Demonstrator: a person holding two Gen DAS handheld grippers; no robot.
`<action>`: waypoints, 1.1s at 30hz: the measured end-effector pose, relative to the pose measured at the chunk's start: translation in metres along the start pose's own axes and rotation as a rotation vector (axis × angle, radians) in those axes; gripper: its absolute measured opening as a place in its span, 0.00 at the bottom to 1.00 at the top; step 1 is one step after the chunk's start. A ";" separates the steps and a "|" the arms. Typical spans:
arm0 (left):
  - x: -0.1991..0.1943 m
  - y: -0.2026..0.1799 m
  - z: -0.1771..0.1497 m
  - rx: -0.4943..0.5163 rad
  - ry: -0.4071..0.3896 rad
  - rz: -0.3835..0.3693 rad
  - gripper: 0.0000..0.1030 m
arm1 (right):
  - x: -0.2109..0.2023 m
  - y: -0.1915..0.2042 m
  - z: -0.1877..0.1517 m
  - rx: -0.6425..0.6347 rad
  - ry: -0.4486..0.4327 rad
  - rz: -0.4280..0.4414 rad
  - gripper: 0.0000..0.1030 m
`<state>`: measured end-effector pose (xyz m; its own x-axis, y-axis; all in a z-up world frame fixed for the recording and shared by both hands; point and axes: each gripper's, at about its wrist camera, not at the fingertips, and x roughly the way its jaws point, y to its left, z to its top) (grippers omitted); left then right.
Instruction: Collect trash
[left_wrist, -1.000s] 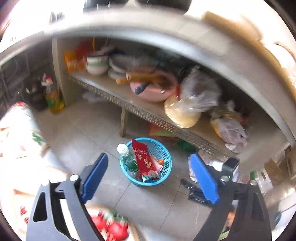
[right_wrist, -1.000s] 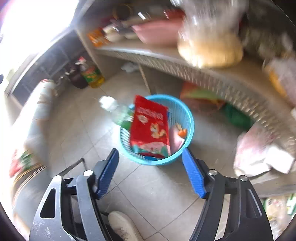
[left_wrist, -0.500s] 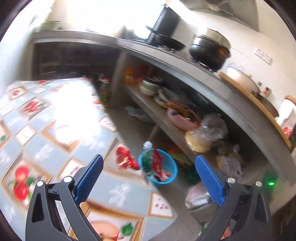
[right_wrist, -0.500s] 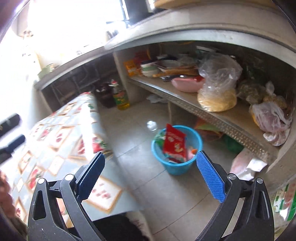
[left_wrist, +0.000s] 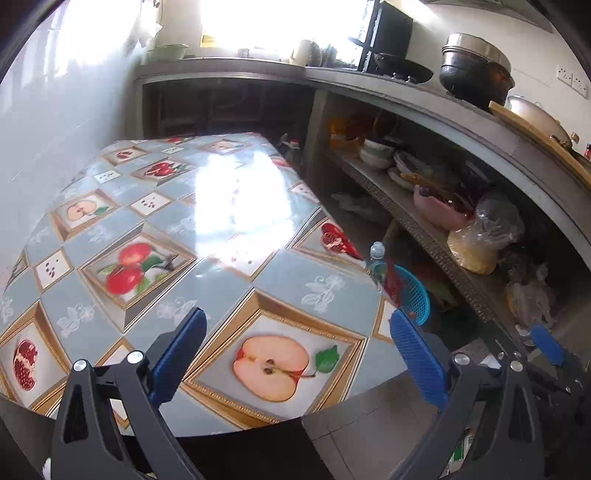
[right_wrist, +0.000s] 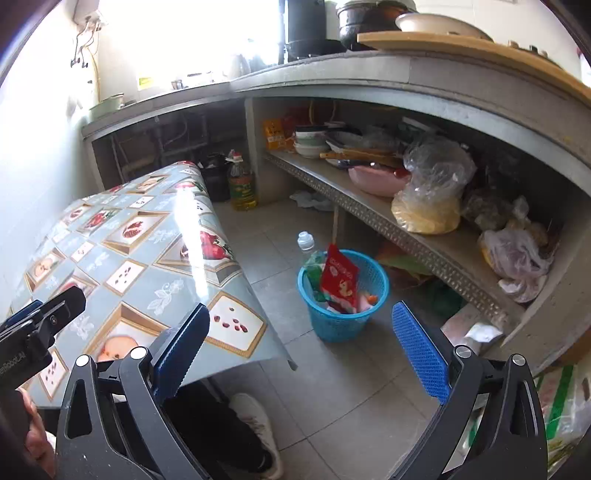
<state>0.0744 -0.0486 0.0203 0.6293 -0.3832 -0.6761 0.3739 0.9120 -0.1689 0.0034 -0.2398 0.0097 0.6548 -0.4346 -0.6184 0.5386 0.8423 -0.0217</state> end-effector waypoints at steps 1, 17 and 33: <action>0.003 0.000 -0.003 0.000 0.011 0.018 0.95 | -0.001 0.002 -0.003 -0.011 -0.005 -0.007 0.93; 0.007 -0.005 -0.038 0.057 0.152 0.147 0.95 | -0.010 -0.002 -0.025 -0.101 0.064 -0.034 0.92; 0.002 0.005 -0.038 0.004 0.167 0.222 0.95 | -0.003 -0.003 -0.030 -0.102 0.082 -0.003 0.92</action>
<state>0.0522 -0.0392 -0.0094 0.5753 -0.1448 -0.8050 0.2425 0.9702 -0.0012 -0.0160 -0.2311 -0.0114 0.6053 -0.4132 -0.6804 0.4811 0.8709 -0.1009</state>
